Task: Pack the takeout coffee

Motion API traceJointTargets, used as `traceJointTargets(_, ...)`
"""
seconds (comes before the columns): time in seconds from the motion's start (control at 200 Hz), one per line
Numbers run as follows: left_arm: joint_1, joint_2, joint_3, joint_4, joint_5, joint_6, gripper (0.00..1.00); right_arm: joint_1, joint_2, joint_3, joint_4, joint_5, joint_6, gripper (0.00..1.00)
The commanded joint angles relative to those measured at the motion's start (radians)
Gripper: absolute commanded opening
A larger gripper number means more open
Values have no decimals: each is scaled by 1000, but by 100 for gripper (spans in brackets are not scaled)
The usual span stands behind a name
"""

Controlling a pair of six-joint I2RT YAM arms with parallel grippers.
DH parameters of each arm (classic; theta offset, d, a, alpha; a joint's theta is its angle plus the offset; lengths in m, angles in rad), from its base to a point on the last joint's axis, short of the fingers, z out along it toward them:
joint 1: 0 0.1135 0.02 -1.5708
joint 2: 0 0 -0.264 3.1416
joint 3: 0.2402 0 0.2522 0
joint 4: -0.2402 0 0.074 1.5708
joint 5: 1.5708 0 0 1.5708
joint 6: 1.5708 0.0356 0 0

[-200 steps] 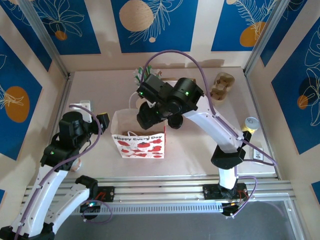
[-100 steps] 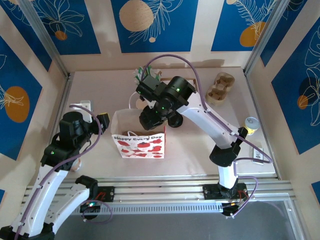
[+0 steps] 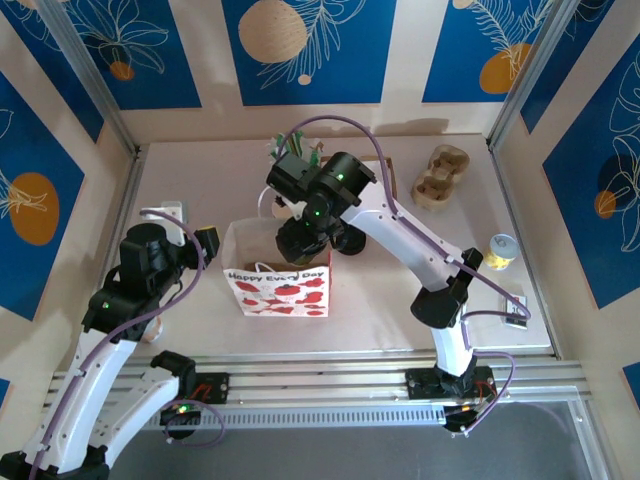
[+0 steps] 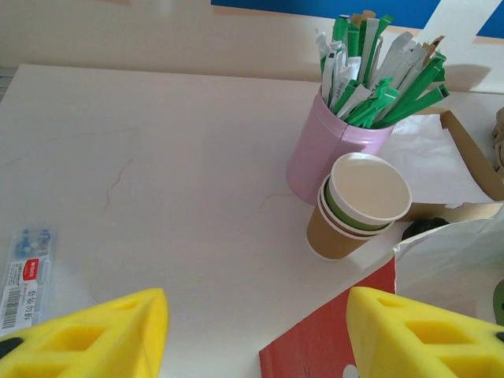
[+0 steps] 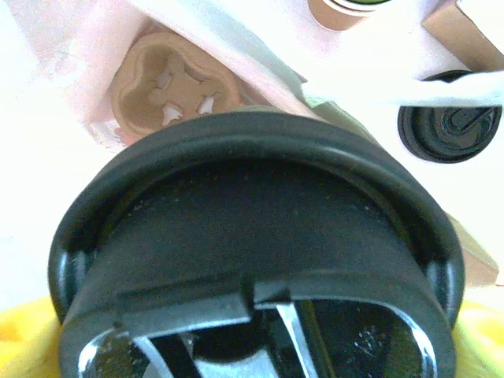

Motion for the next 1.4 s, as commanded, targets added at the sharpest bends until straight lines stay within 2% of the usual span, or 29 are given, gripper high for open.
traceJointTargets(0.0,-10,-13,-6,14,4,15,61,-2,17,-23,-123,-37,-21,74)
traceJointTargets(0.63,-10,-8,-5,13,14,20,62,60,32,-14,-108,67,-48,73)
traceJointTargets(1.395,-10,15,-3,10,37,24,62,58,58,-46,-77,19,-86,68)
